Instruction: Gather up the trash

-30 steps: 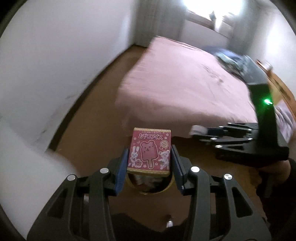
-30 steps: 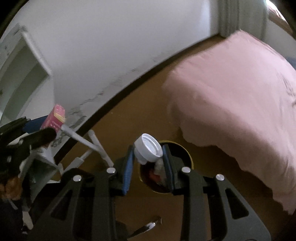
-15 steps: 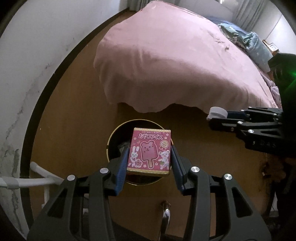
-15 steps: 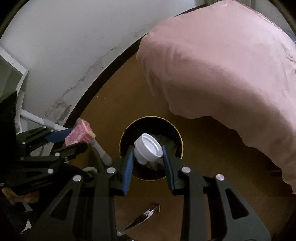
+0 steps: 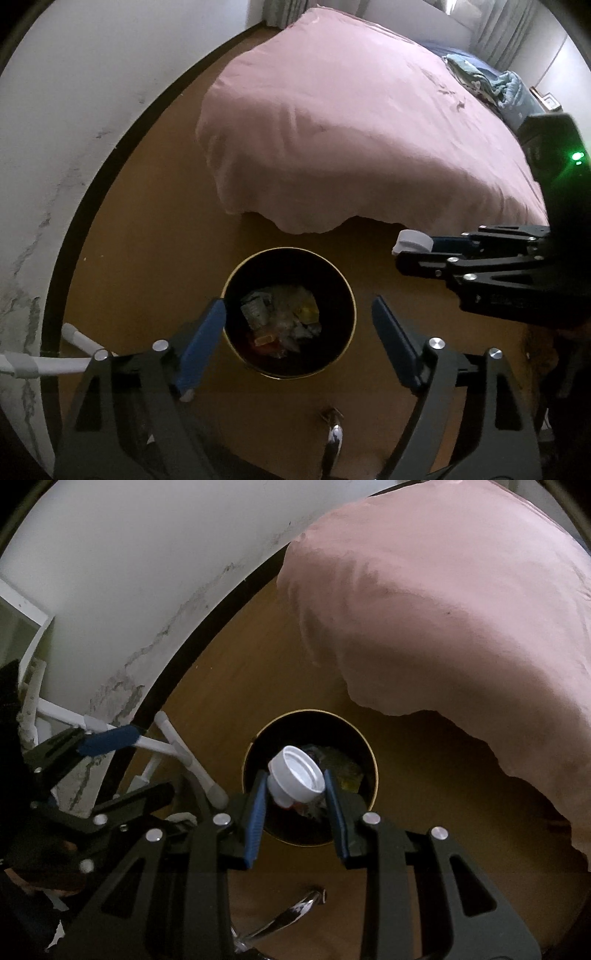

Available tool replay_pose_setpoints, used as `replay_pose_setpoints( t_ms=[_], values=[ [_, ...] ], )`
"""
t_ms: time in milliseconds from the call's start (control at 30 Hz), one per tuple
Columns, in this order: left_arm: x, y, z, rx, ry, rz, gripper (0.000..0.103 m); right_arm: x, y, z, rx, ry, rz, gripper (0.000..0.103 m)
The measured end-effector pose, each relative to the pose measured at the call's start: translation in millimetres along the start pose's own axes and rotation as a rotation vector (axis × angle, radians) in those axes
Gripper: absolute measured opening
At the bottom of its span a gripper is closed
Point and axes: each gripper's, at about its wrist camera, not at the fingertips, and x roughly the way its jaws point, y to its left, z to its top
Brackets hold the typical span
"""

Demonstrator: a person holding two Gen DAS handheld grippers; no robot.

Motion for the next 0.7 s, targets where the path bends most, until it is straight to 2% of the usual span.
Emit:
replay_pose_setpoints(
  t_ms=[200, 233, 267, 333, 433, 567, 700],
  values=[
    [-18.1, 0.2, -5.6, -0.005, -0.013, 0.007, 0.089, 3.0, 7.0, 2.0, -0.006, 0.003, -0.005, 0.031],
    [-25.0, -3.6, -5.5, 0.005, -0.026, 0.011, 0.090, 0.5, 7.4, 2.9, -0.002, -0.004, -0.004, 0.036],
    [-29.8, -6.1, -5.8, 0.014, -0.038, 0.015, 0.092, -2.9, 7.6, 3.7, 0.004, -0.012, -0.004, 0.050],
    [-41.5, -11.6, -6.1, 0.032, -0.062, 0.030, 0.093, -9.8, 9.0, 5.0, 0.006, -0.041, -0.012, 0.063],
    [-63.2, -15.7, -7.9, 0.038, -0.094, 0.053, 0.094, -24.5, 14.2, 6.9, -0.007, -0.059, -0.030, 0.064],
    [-108.0, -13.5, -14.8, 0.009, -0.155, 0.060, 0.096, -58.1, 33.9, 10.7, -0.051, -0.117, -0.067, 0.074],
    [-167.6, 0.9, -36.5, -0.037, -0.226, 0.099, 0.097, -103.6, 86.0, 18.7, -0.150, -0.217, -0.050, 0.082]
  ],
)
